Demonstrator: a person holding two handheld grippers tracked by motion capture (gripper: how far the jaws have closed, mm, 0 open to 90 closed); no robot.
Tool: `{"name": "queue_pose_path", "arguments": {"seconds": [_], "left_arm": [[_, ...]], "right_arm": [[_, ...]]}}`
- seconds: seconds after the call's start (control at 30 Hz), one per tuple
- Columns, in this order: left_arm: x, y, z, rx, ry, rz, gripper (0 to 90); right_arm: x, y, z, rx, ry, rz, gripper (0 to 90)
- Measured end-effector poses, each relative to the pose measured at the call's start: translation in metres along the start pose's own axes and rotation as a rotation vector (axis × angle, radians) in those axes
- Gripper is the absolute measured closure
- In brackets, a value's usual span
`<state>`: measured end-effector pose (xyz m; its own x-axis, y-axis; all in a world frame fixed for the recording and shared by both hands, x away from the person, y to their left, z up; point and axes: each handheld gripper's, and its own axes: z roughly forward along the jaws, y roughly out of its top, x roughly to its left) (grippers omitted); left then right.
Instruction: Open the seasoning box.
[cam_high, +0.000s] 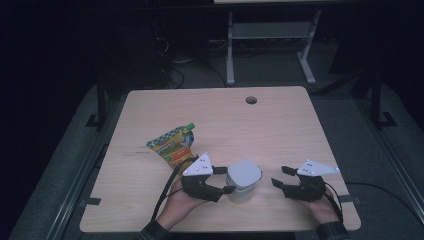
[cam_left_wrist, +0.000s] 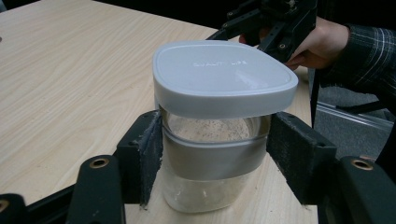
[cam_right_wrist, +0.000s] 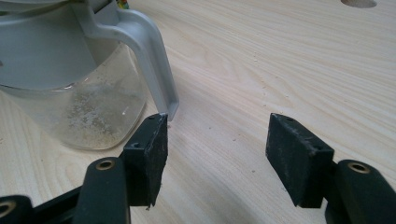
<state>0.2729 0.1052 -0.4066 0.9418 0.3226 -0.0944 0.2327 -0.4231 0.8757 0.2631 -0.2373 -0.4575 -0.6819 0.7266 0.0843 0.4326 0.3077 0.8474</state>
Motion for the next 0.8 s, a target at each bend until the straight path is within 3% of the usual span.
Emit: {"name": "queue_pose_path", "arguments": {"seconds": [0.37,0.8], "left_arm": [[0.000,0.003,-0.005,-0.005,0.015,-0.004,49.4],[0.003,0.005,-0.011,-0.012,0.012,-0.021,78.4]], "right_arm": [[0.000,0.000,0.000,0.001,-0.003,0.001,38.4],[-0.001,-0.001,0.000,0.003,-0.003,0.003,38.4]]}}
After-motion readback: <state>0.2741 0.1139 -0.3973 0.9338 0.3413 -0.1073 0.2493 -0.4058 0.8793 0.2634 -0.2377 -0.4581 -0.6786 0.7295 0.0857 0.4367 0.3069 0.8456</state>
